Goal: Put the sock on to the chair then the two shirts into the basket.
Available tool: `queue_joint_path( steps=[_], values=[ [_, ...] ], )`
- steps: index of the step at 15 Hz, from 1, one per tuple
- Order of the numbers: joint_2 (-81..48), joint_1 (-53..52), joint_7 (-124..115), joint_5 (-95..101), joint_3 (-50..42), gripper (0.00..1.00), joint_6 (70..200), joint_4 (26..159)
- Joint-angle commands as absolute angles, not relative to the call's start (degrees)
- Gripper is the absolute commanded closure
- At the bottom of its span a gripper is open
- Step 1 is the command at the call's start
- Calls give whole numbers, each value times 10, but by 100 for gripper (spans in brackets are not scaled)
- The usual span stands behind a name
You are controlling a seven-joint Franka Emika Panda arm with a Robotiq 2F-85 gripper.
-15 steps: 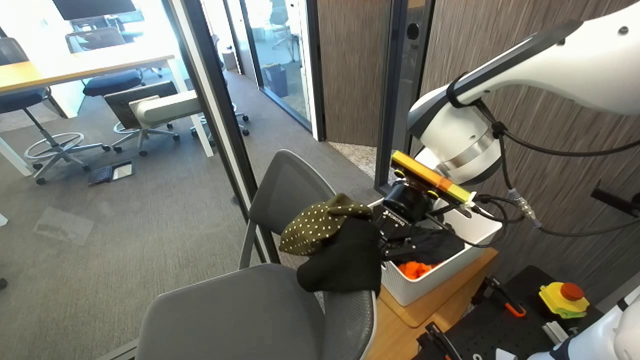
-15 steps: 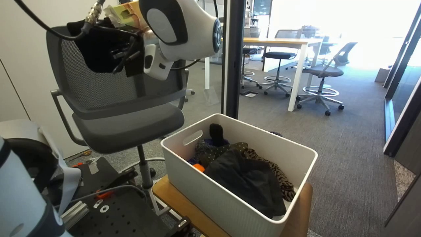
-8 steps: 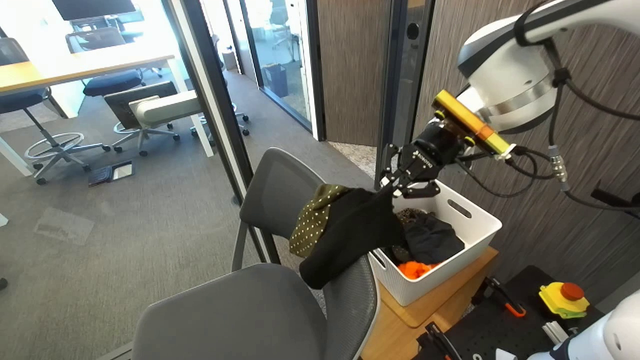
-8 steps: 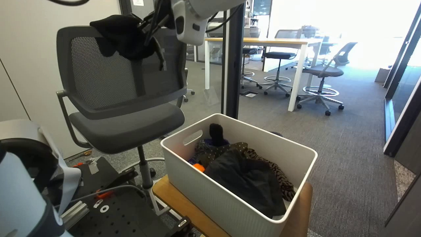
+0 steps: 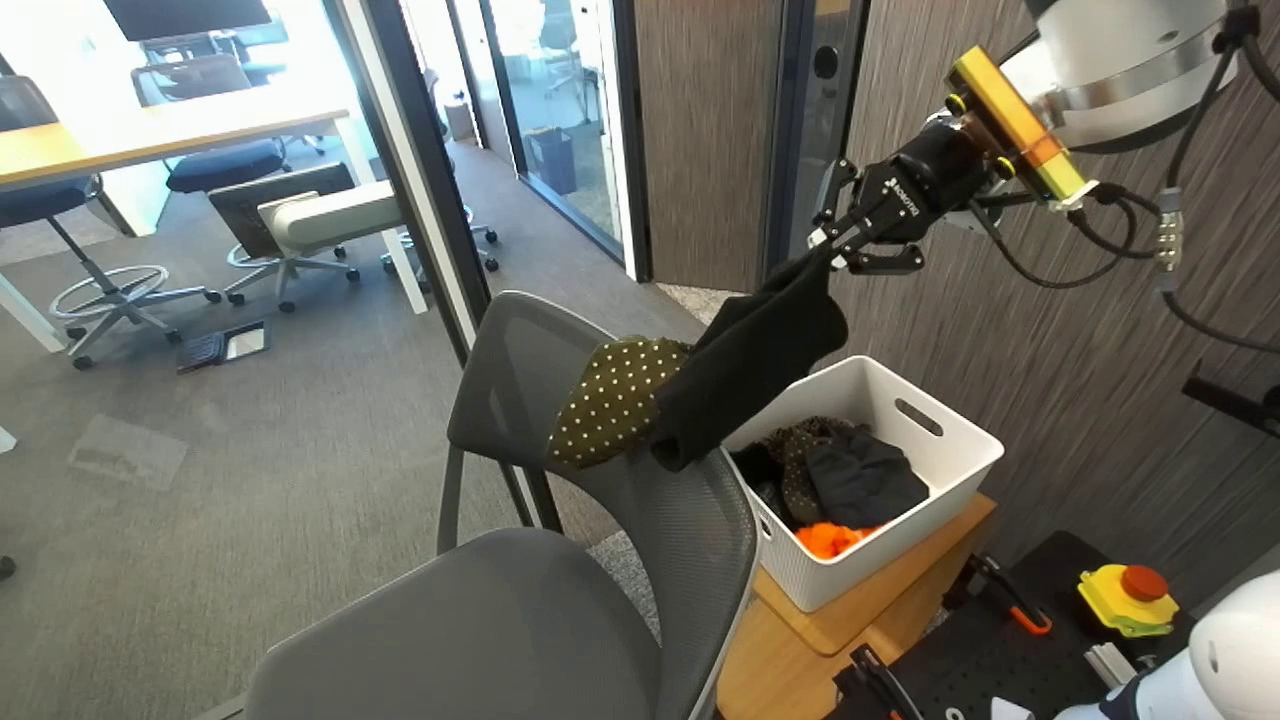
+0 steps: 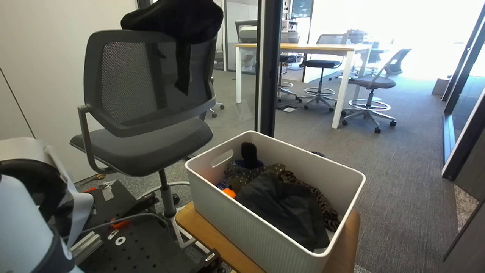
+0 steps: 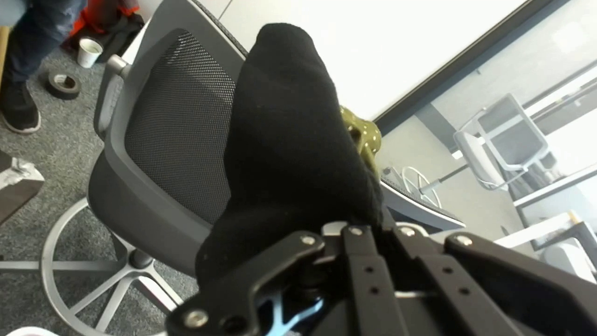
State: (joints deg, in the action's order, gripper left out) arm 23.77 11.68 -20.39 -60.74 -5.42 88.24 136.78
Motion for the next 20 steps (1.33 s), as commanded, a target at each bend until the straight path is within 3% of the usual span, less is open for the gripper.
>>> queue_joint_path(
  steps=[1, 8, 20],
  values=[
    [230, 136, -187, -588, -68, 98, 893, 1325],
    [170, 162, -156, -573, -98, 98, 967, 1321],
    [-129, 140, -119, -578, -114, 98, 1069, 1263]
  ],
)
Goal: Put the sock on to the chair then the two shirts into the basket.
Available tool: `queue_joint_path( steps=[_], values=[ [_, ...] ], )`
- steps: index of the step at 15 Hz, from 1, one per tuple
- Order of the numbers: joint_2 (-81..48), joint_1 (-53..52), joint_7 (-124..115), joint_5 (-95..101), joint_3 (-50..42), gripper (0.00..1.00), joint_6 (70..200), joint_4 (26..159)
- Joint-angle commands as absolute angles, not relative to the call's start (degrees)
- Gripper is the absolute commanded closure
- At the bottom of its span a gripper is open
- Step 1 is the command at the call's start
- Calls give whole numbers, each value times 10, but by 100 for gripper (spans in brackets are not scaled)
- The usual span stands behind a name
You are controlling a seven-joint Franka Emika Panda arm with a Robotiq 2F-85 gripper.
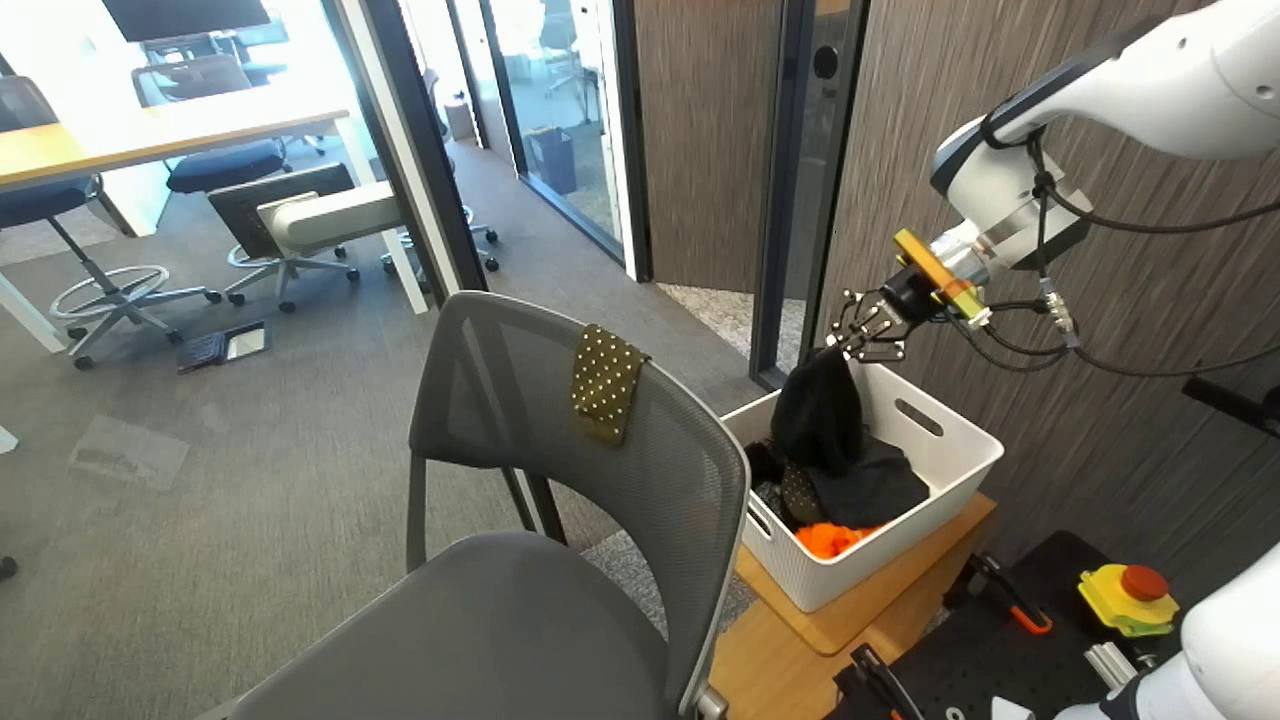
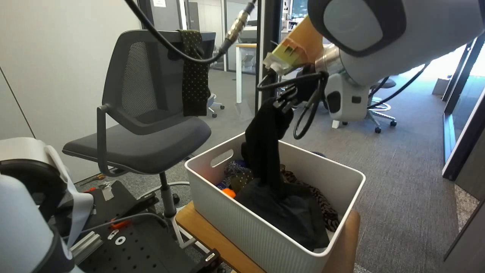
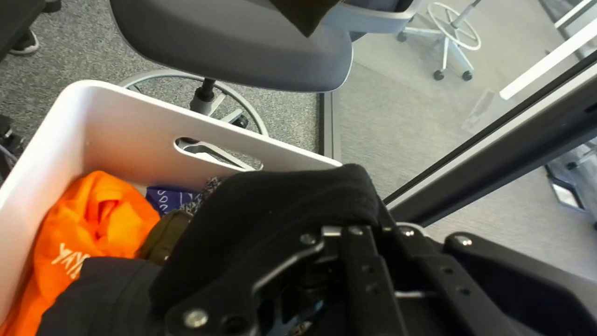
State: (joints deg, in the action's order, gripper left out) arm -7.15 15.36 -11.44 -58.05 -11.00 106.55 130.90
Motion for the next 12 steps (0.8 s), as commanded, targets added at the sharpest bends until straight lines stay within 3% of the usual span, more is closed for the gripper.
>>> queue_joint_path(
  steps=[1, 4, 5, 7, 12],
  values=[
    [-145, 138, -121, -576, -113, 98, 1070, 1256],
    [-179, 131, -121, -566, -113, 98, 1065, 1234],
    [-184, 131, -119, -555, -114, 69, 1056, 1228],
    [-180, 125, -113, -516, -115, 63, 1048, 1224],
    [-52, 103, -140, -337, -121, 23, 1037, 1273]
  ],
)
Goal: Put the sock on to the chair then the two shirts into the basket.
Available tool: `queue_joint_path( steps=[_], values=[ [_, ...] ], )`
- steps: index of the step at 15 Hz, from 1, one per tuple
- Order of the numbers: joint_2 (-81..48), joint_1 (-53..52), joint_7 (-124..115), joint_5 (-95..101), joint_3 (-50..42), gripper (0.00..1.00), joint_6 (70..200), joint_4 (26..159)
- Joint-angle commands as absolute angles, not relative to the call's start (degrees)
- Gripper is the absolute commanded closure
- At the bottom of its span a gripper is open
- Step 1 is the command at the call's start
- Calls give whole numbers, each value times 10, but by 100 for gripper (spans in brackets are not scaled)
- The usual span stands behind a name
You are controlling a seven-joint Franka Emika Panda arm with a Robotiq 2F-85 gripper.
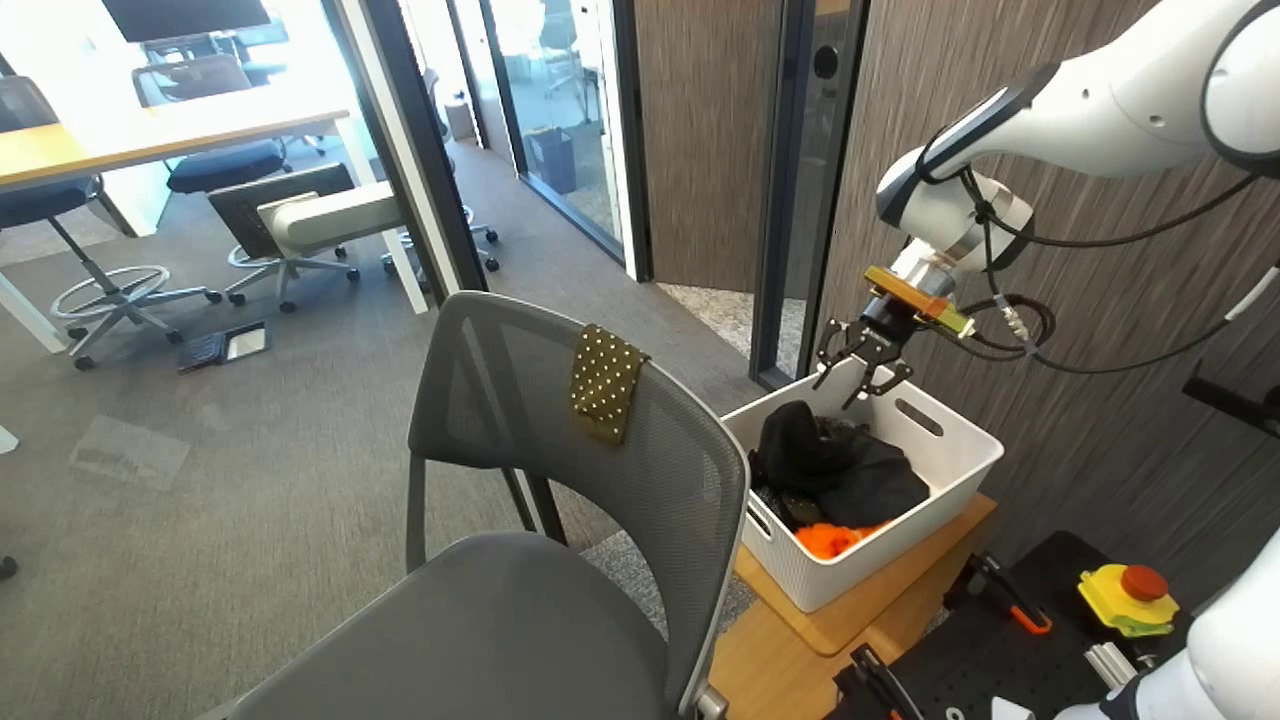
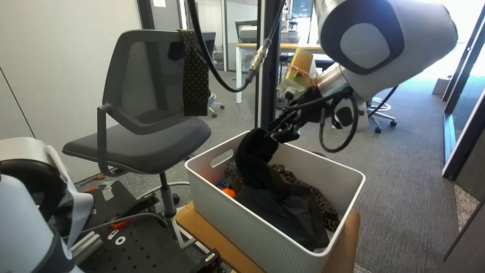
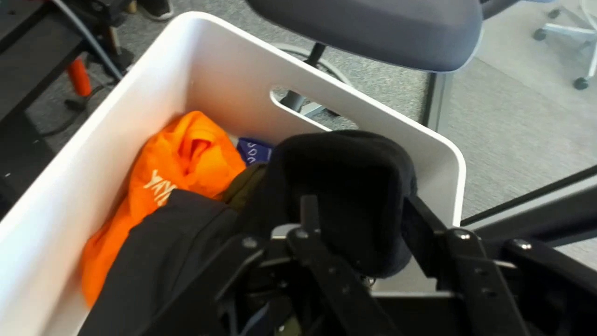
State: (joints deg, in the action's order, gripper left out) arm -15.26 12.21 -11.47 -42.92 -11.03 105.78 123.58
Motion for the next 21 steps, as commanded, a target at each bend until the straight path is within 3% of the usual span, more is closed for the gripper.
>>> queue_joint_path(
  steps=[1, 3, 4, 14, 21],
  values=[
    [-29, 102, -141, -299, -118, 16, 1027, 1278],
    [34, 100, -139, -227, -110, 2, 1008, 1298],
    [67, 98, -139, -193, -105, 0, 999, 1311],
    [409, 80, -32, -12, -44, 0, 816, 1417],
    [508, 28, 112, 15, -61, 0, 817, 1468]
  ],
)
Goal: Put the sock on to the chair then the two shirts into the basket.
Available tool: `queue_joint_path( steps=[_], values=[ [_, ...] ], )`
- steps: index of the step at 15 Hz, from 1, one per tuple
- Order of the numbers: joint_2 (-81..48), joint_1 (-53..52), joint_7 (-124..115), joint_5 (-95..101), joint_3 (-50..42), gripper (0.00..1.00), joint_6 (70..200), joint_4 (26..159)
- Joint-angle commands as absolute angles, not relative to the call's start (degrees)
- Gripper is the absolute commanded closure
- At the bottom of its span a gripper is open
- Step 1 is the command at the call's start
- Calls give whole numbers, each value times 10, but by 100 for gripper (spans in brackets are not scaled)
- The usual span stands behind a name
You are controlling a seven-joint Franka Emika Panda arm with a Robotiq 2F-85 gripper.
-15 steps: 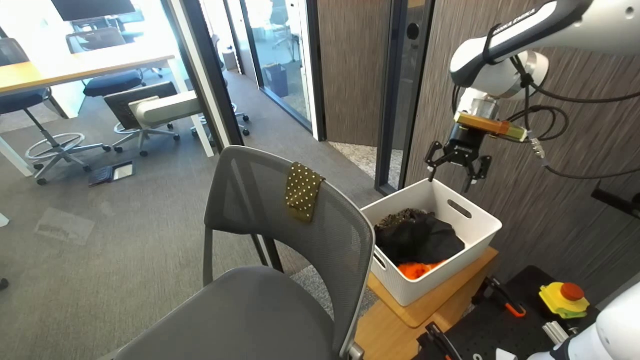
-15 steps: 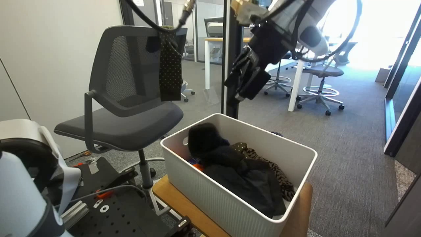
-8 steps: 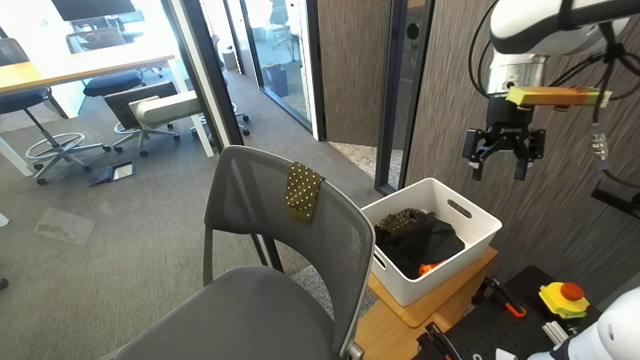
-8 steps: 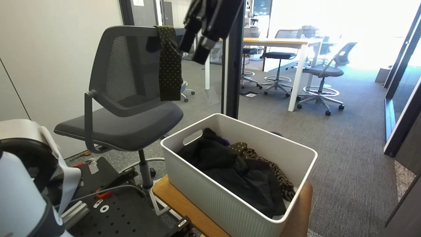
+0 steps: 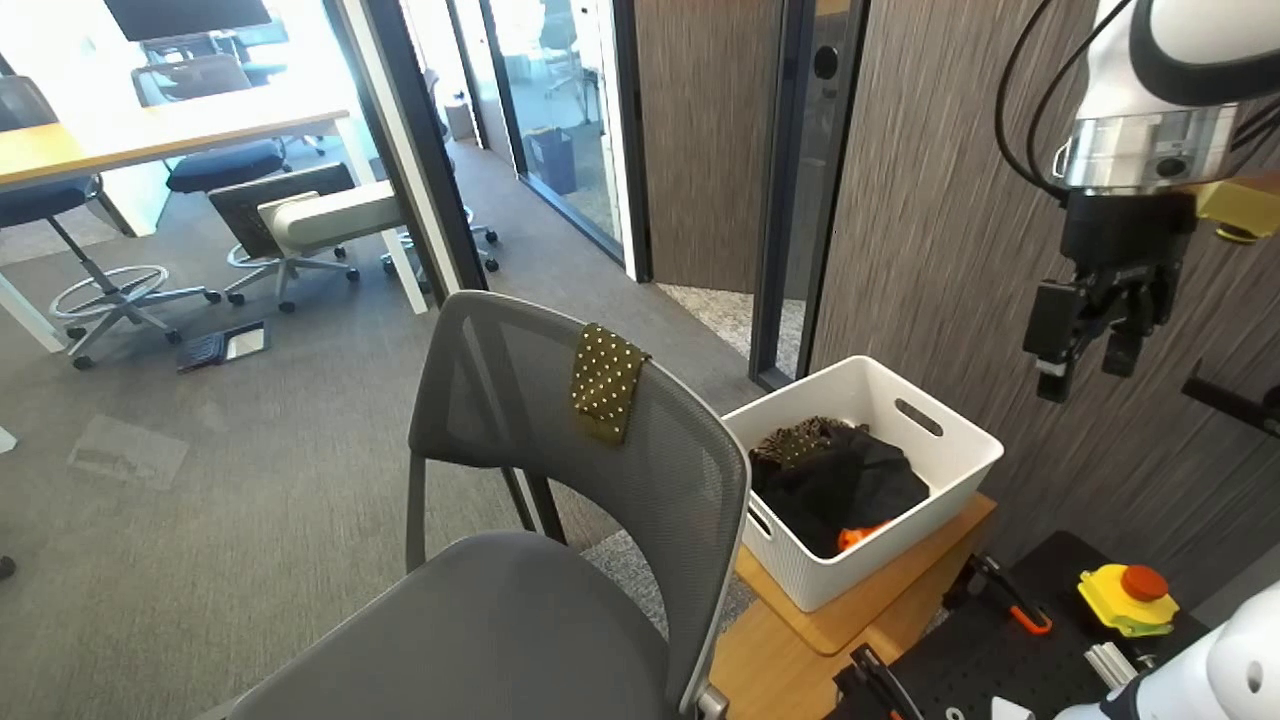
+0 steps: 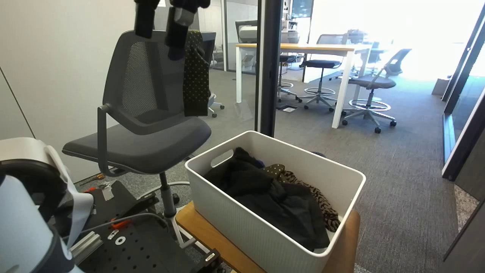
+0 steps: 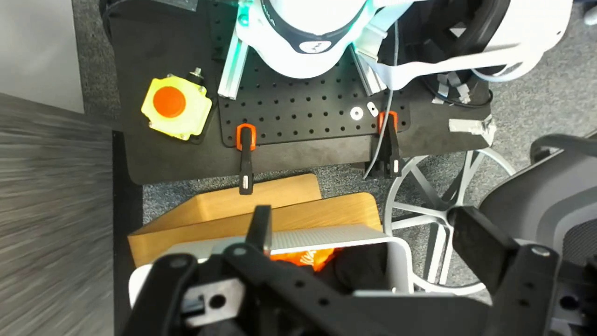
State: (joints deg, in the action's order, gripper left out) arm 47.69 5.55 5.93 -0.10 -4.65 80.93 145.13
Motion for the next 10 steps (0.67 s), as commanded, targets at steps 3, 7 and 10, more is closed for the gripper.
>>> queue_joint_path(
  steps=[3, 7, 10],
  values=[
    [517, 15, 149, 19, -71, 0, 820, 1474],
    [515, 12, 164, 16, -86, 0, 826, 1479],
    [503, 13, 150, 12, -80, 0, 814, 1476]
  ],
)
